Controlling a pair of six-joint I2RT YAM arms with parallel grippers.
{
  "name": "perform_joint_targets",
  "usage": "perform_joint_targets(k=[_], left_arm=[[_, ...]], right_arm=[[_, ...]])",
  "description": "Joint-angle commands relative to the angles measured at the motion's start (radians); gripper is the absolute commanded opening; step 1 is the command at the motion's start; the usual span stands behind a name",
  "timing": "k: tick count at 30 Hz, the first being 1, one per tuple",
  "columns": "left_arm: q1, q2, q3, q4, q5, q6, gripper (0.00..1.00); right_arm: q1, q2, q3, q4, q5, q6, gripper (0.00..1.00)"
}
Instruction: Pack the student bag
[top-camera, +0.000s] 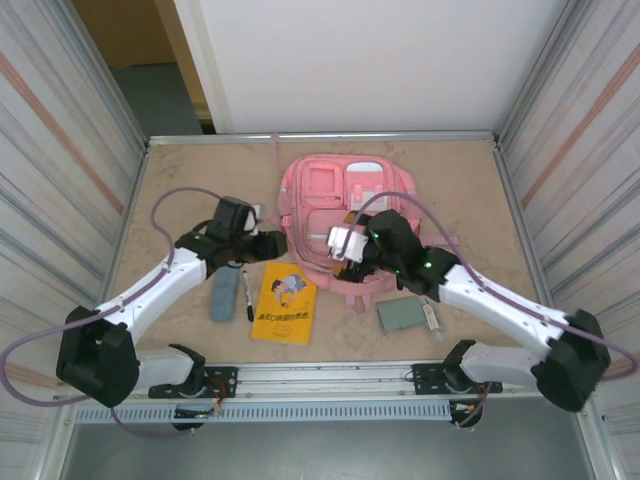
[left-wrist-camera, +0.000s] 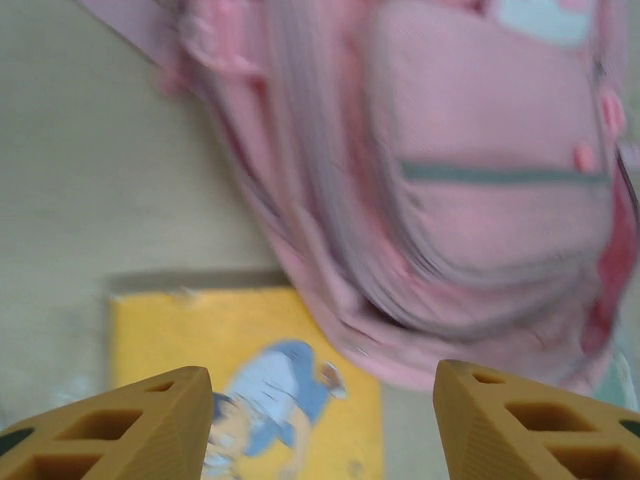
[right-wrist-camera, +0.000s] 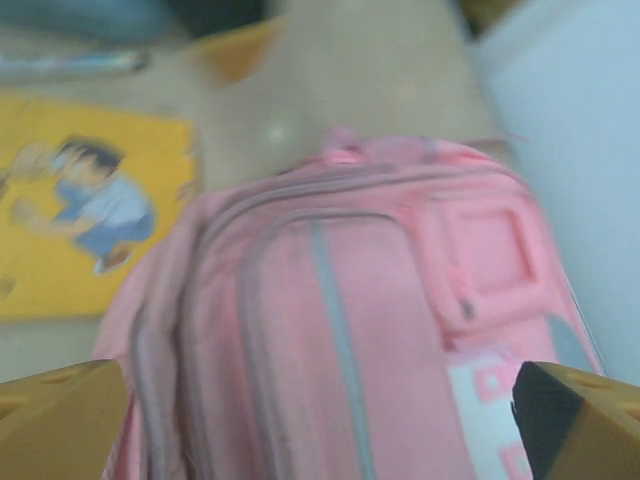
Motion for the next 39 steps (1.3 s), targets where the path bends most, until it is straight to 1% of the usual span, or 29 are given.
perform_joint_targets(k=[1, 3, 5, 7, 8, 10, 13, 20, 22, 25, 26, 27, 28, 30, 31, 33, 34, 37, 39], left_arm=[[-0.075, 0.001, 0.018, -0.045, -0.052, -0.109, 0.62], [-0.089, 0.040, 0.036, -0.061, -0.084, -0.158, 0.63], [-0.090, 0.090, 0.056, -0.052, -0.102, -0.184, 0.64], [-0.091, 0.145, 0.106, -0.056, -0.093, -0.200, 0.64], [-0.092, 0.177, 0.144, -0.059, -0.077, -0.199, 0.64], [-0.099, 0.224, 0.204, -0.060, -0.065, -0.194, 0.64], [-0.106, 0.290, 0.266, -0.047, -0.067, -0.199, 0.62], [-0.110, 0.448, 0.344, -0.050, -0.045, -0.250, 0.60], [-0.110, 0.496, 0.366, -0.026, -0.006, -0.252, 0.59], [-0.116, 0.574, 0.426, 0.003, 0.050, -0.254, 0.55], [-0.117, 0.591, 0.448, 0.003, 0.058, -0.250, 0.53], [-0.117, 0.609, 0.473, 0.004, 0.063, -0.247, 0.49], [-0.116, 0.619, 0.493, 0.012, 0.071, -0.240, 0.40], [-0.111, 0.619, 0.524, 0.017, 0.091, -0.231, 0.19], [-0.105, 0.610, 0.539, 0.019, 0.104, -0.231, 0.10], [-0.093, 0.585, 0.553, 0.021, 0.124, -0.236, 0.01], [-0.084, 0.568, 0.558, 0.022, 0.133, -0.244, 0.00], [-0.064, 0.522, 0.567, 0.041, 0.141, -0.278, 0.00], [-0.049, 0.499, 0.556, 0.090, 0.151, -0.311, 0.00]], right_arm=[[-0.015, -0.089, 0.008, -0.070, 0.282, 0.481, 0.99], [-0.049, -0.120, 0.018, -0.161, 0.335, 0.626, 0.99], [-0.103, -0.174, 0.019, -0.254, 0.318, 0.764, 0.99], [-0.158, -0.202, 0.009, -0.321, 0.298, 0.887, 0.99], [-0.190, -0.215, -0.002, -0.326, 0.254, 0.913, 0.99], [-0.238, -0.230, -0.034, -0.314, 0.181, 0.949, 0.99], [-0.271, -0.222, -0.079, -0.284, 0.144, 0.998, 0.99], [-0.273, -0.171, -0.135, -0.273, 0.123, 1.056, 0.99], [-0.272, -0.165, -0.161, -0.247, 0.099, 1.076, 0.99], [-0.273, -0.157, -0.213, -0.184, 0.057, 1.112, 0.99], [-0.273, -0.151, -0.226, -0.166, 0.046, 1.121, 0.98], [-0.272, -0.141, -0.234, -0.146, 0.034, 1.131, 0.96], [-0.273, -0.132, -0.238, -0.134, 0.021, 1.131, 0.94], [-0.273, -0.089, -0.228, -0.131, 0.001, 1.127, 0.92], [-0.273, -0.071, -0.216, -0.143, -0.003, 1.125, 0.91], [-0.273, -0.043, -0.188, -0.172, -0.012, 1.104, 0.88], [-0.273, -0.032, -0.180, -0.185, -0.018, 1.091, 0.88], [-0.276, -0.026, -0.158, -0.227, -0.006, 1.084, 0.88], [-0.276, -0.036, -0.139, -0.255, -0.008, 1.083, 0.89]])
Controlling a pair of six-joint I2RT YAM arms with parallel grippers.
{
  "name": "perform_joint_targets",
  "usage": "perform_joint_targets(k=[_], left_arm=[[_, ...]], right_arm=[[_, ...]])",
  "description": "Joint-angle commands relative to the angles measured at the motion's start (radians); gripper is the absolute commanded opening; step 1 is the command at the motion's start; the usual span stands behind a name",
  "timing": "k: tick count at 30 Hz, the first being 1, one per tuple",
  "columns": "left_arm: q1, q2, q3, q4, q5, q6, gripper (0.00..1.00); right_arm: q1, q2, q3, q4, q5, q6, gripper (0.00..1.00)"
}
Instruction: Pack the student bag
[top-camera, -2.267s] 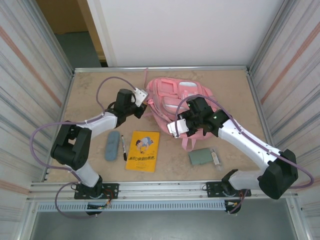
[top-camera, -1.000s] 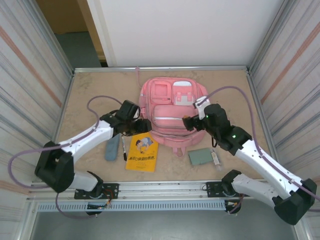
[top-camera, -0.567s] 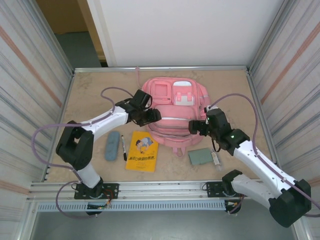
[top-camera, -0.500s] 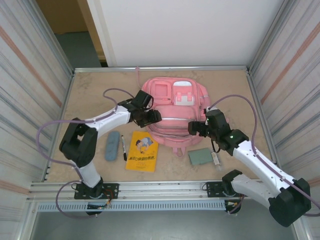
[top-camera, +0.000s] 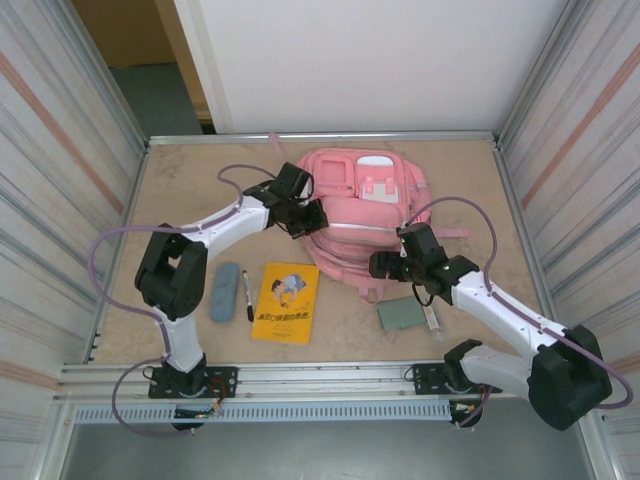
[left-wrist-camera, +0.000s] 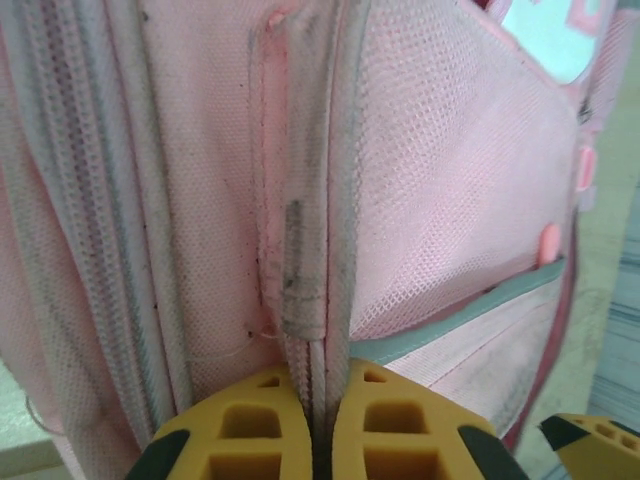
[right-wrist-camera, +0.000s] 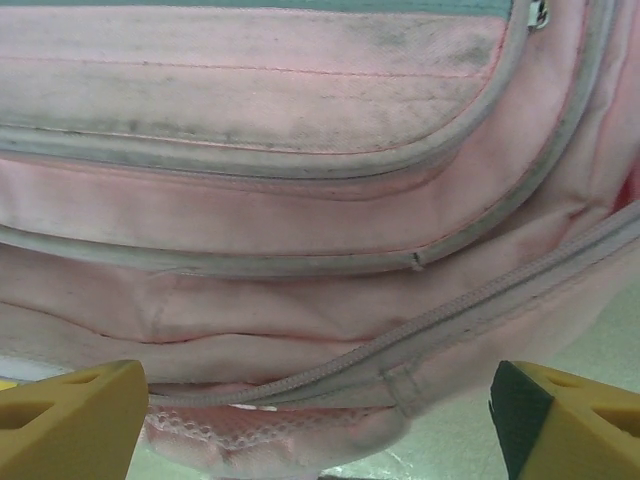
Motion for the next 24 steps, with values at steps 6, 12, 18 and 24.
perform_joint_targets(k=[6, 12, 18, 24], left_arm=[[0.026, -0.111, 0.049, 0.272, 0.080, -0.199, 0.00], [0.024, -0.164, 0.038, 0.360, 0.026, -0.253, 0.00], [0.044, -0.246, 0.057, 0.330, -0.027, -0.202, 0.00], [0.059, -0.253, -0.013, 0.333, -0.034, -0.161, 0.00]], right_arm=[[-0.007, -0.064, 0.093, -0.146, -0.106, -0.047, 0.88], [0.012, -0.143, 0.033, -0.136, -0.174, 0.007, 0.86], [0.034, -0.171, 0.037, -0.146, -0.076, 0.014, 0.86], [0.054, -0.137, 0.041, -0.100, -0.087, 0.019, 0.87]])
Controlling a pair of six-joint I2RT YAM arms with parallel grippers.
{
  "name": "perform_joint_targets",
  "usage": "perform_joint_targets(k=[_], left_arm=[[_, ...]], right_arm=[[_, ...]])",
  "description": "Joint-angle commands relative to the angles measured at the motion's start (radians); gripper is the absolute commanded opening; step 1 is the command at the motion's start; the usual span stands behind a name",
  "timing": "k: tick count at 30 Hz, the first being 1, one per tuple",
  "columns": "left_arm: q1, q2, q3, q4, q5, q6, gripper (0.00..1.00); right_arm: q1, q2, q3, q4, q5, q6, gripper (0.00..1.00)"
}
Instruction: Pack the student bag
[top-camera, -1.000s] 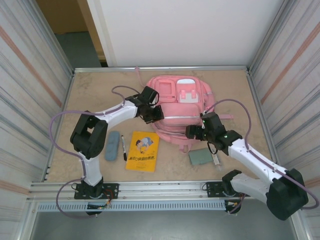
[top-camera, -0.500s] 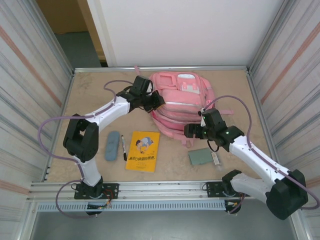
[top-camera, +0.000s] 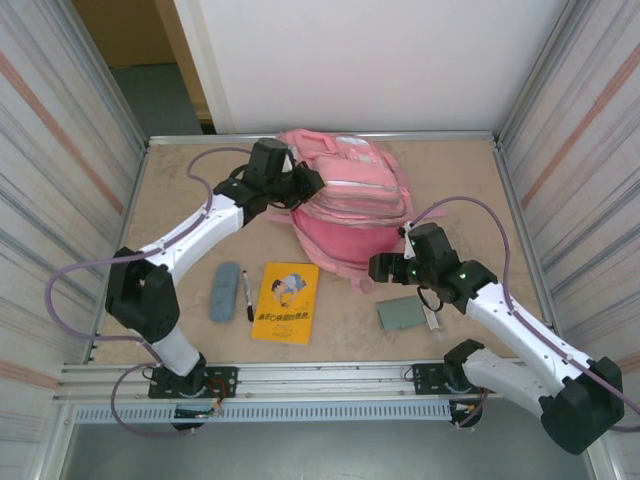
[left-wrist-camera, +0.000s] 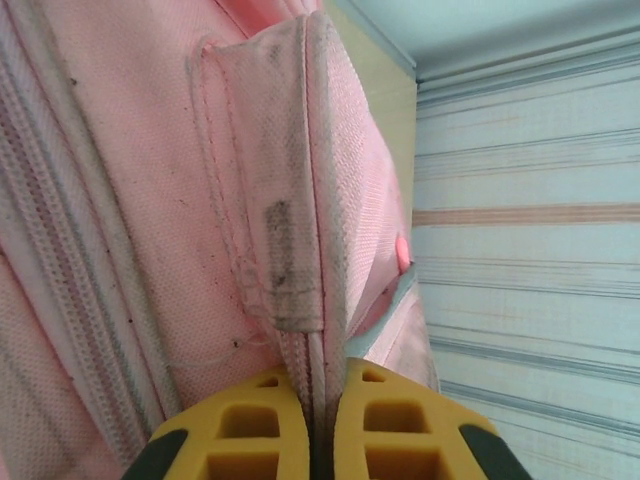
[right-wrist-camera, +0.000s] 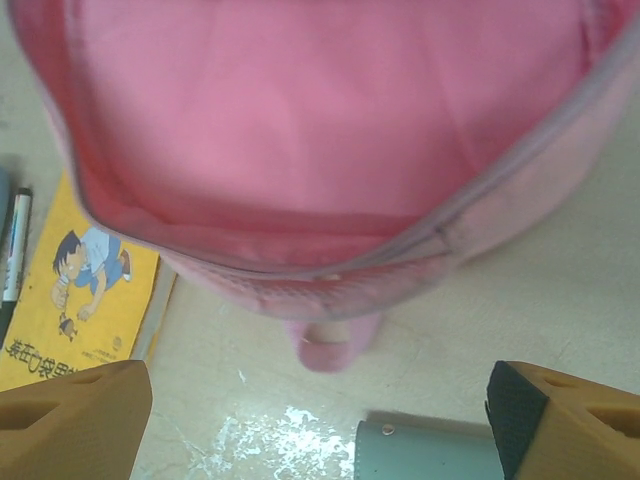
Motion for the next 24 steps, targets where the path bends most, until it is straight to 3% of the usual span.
perform_joint_targets(k=[1, 9, 11, 13, 15, 19, 24], left_arm=[[0.030, -0.041, -0.051, 0.197, 0.007, 0.031, 0.00], [0.032, 0.078, -0.063, 0.200, 0.088, 0.109, 0.01], [0.032, 0.071, -0.074, 0.145, 0.047, 0.155, 0.11], [0.041, 0.031, -0.116, 0.093, 0.002, 0.181, 0.26], [0.047, -0.034, -0.179, 0.030, -0.024, 0.204, 0.33], [0.029, -0.209, -0.305, -0.203, -0.118, 0.310, 0.42], [-0.019, -0.379, -0.482, -0.412, -0.196, 0.348, 0.46]], right_arm=[[0.028, 0.024, 0.000, 0.024, 0.012, 0.007, 0.86], [0.132, 0.107, 0.010, 0.026, -0.130, 0.026, 0.81], [0.184, 0.124, 0.015, 0.024, -0.170, 0.047, 0.79], [0.230, 0.160, 0.019, 0.031, -0.216, 0.076, 0.78], [0.255, 0.222, 0.030, 0.062, -0.288, 0.106, 0.75], [0.343, 0.361, 0.080, 0.139, -0.304, 0.145, 0.72], [0.348, 0.531, 0.169, 0.170, -0.299, 0.137, 0.67]])
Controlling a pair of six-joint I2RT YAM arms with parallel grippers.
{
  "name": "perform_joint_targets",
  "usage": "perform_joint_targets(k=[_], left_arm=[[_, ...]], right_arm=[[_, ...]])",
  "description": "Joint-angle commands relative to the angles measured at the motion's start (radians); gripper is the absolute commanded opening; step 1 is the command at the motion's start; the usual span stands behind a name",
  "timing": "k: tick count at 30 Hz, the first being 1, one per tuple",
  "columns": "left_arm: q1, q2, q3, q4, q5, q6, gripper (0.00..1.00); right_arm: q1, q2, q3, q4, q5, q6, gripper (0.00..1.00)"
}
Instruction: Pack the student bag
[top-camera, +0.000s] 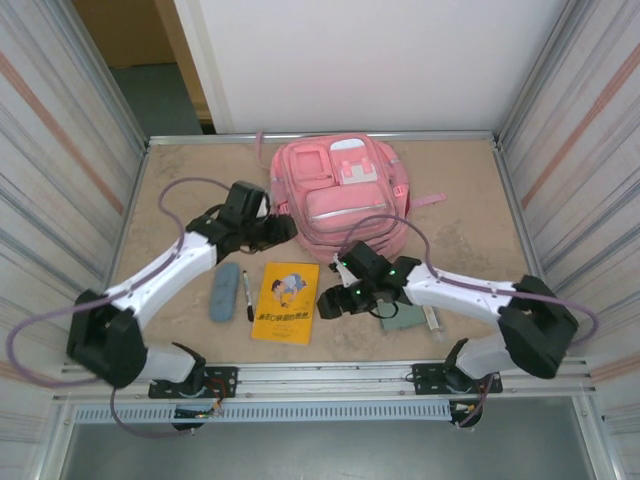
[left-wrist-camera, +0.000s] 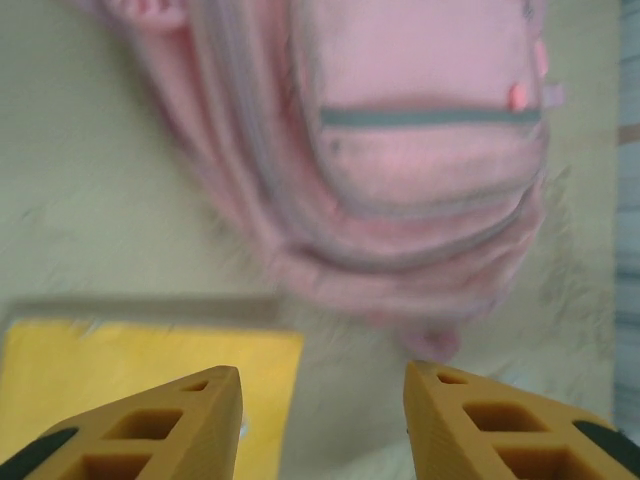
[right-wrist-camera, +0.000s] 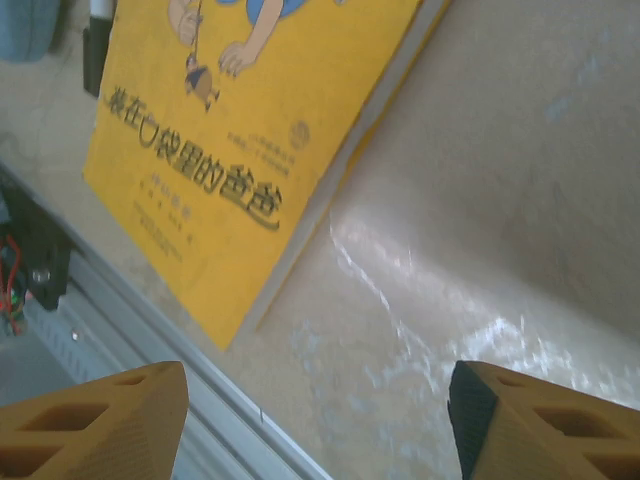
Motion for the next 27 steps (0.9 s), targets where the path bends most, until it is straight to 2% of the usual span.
perform_joint_targets(k=[1, 5, 8, 13, 19, 27], left_arm=[[-0.036, -0.075, -0.126, -0.192, -0.076, 0.056, 0.48], [-0.072, -0.065, -0.201, -0.213, -0.102, 0.033, 0.48], [-0.109, -0.002, -0.188, -0.243, -0.169, 0.034, 0.48], [-0.112, 0.085, -0.156, -0.281, -0.201, 0.035, 0.51], [-0.111, 0.140, -0.167, -0.241, -0.149, 0.032, 0.53], [-0.095, 0.234, -0.172, -0.180, -0.123, 0.038, 0.54]], right_arm=[[-0.002, 0.093, 0.079, 0.039, -0.032, 0.006, 0.66], [-0.001, 0.218, 0.139, 0.050, -0.032, -0.006, 0.57], [0.002, 0.298, 0.158, 0.059, -0.002, -0.016, 0.54], [0.000, 0.399, 0.204, 0.001, 0.099, -0.037, 0.40], [-0.008, 0.402, 0.184, -0.052, 0.156, -0.053, 0.34], [-0.029, 0.370, 0.181, -0.093, 0.161, -0.073, 0.33]])
